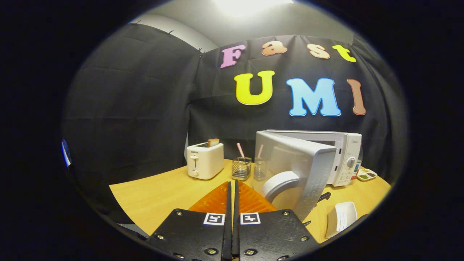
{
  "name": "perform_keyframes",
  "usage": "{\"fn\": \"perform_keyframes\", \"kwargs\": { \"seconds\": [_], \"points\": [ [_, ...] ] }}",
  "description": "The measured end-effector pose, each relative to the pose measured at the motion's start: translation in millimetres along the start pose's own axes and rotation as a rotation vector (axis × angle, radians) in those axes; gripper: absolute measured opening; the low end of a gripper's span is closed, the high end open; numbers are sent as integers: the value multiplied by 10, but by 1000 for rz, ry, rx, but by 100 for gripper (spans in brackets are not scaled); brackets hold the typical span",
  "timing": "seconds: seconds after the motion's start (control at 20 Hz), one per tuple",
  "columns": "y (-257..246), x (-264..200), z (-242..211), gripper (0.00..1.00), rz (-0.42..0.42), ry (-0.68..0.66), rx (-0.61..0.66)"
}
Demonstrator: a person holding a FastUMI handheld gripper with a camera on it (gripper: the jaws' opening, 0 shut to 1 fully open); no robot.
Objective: Open the microwave, put the food inside, and close the microwave door.
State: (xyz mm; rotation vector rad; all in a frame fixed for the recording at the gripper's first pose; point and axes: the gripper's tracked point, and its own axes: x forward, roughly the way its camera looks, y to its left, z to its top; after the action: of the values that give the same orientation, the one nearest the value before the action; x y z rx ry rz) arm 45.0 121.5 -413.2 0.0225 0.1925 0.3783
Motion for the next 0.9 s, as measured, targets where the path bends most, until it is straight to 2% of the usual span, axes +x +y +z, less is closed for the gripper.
{"fn": "perform_keyframes", "kwargs": {
  "seconds": [0.4,0.9],
  "points": [
    [-1459,171,51,2,-236,4,13],
    [-2678,872,159,2,-377,40,44]
  ]
}}
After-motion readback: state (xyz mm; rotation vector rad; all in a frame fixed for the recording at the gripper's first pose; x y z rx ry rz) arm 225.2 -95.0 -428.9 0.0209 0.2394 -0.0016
